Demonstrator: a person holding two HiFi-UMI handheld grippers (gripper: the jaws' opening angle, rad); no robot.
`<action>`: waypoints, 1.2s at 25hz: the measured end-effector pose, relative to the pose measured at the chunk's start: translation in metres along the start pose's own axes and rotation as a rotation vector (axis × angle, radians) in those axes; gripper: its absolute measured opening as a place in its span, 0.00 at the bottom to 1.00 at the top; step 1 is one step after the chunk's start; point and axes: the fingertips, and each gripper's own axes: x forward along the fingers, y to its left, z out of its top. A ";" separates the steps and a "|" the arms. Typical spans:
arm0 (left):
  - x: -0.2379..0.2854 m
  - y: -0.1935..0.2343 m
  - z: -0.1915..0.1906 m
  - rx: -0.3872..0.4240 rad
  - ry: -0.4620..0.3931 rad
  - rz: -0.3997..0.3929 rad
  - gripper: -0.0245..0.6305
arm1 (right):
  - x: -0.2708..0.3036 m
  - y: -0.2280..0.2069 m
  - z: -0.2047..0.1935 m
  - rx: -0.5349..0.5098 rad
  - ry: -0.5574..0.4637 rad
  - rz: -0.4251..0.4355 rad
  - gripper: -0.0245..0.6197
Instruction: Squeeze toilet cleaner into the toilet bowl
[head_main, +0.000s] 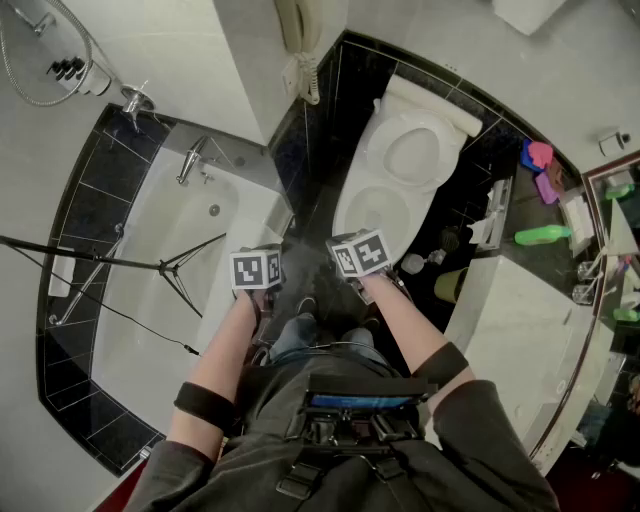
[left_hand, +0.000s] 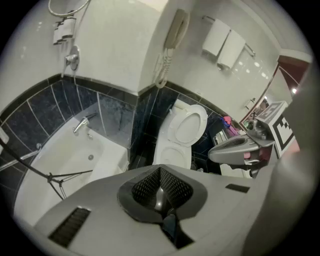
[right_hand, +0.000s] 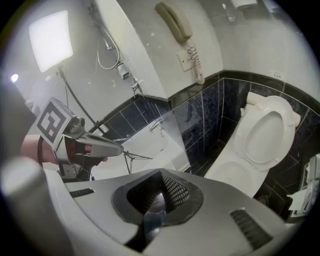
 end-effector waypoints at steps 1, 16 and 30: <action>0.001 -0.010 0.003 0.017 -0.009 -0.005 0.05 | -0.009 -0.007 -0.004 0.009 -0.015 -0.010 0.05; 0.004 -0.200 0.059 0.452 -0.268 -0.204 0.05 | -0.203 -0.132 -0.076 0.179 -0.438 -0.313 0.06; -0.060 -0.298 0.070 0.637 -0.598 -0.343 0.05 | -0.373 -0.151 -0.127 0.197 -0.808 -0.659 0.06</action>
